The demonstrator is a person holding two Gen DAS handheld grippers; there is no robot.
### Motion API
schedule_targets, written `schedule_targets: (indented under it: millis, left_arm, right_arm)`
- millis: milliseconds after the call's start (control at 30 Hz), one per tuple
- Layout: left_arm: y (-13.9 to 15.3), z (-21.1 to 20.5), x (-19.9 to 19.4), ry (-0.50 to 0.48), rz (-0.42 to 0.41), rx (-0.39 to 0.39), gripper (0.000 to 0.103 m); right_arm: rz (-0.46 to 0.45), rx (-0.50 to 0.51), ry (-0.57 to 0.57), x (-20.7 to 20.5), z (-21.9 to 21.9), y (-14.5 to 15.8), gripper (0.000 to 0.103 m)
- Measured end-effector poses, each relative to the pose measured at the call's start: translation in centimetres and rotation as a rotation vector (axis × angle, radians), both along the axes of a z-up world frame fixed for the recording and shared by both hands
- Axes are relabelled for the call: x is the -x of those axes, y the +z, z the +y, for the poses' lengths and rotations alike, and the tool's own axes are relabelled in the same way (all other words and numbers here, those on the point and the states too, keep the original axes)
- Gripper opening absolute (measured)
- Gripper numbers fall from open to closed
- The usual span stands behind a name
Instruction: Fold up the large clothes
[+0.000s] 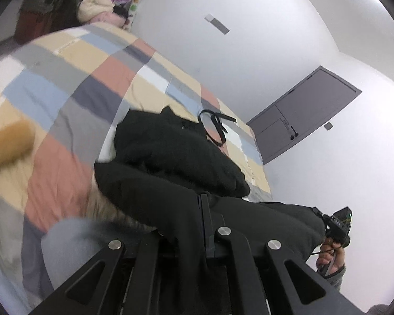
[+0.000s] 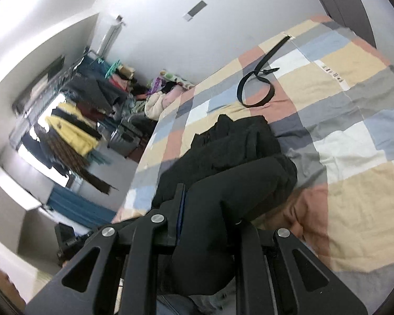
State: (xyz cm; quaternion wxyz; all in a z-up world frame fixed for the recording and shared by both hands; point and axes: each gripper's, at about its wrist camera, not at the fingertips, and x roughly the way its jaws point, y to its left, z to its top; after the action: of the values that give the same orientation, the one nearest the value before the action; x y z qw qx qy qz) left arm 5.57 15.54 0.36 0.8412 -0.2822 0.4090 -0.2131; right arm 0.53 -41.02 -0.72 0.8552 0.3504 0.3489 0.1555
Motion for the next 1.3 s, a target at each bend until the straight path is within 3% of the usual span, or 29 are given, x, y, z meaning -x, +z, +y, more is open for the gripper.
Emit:
schedule_targets:
  millis: [233,433,533,867,1067,1300]
  left_arm:
    - [2.5,-1.6,-6.4,0.004,-0.035,-0.1,0.006]
    - [3.6,-2.8,-10.6,0.03,-0.06,-0.134,0.006]
    - [3.5,-3.1,-12.9,0.032,-0.047,-0.131,0.006]
    - [2.3,-5.0,-21.5,0.061,-0.004,-0.247,0.006]
    - [0.3,-7.9,-27.7,0.096,-0.004,-0.392,0.006]
    - [-5.6,-10.9,-35.3,0.108,0.069,-0.533,0.006]
  right_arm:
    - [-0.004,0.088,0.022,-7.0,-0.3,1.5,0.017]
    - [0.003,0.122,0.025,-10.9,-0.9,1.8,0.017]
    - [0.021,0.113,0.014,-13.1,-1.4,1.5,0.017]
    - [0.048,0.161,-0.007,-20.3,-1.8,0.0,0.017]
    - [0.123,0.116,-0.054,-27.1,-3.2,-4.3,0.017]
    - [0.237,0.151,-0.079,-33.7,-3.3,-11.3,0.017]
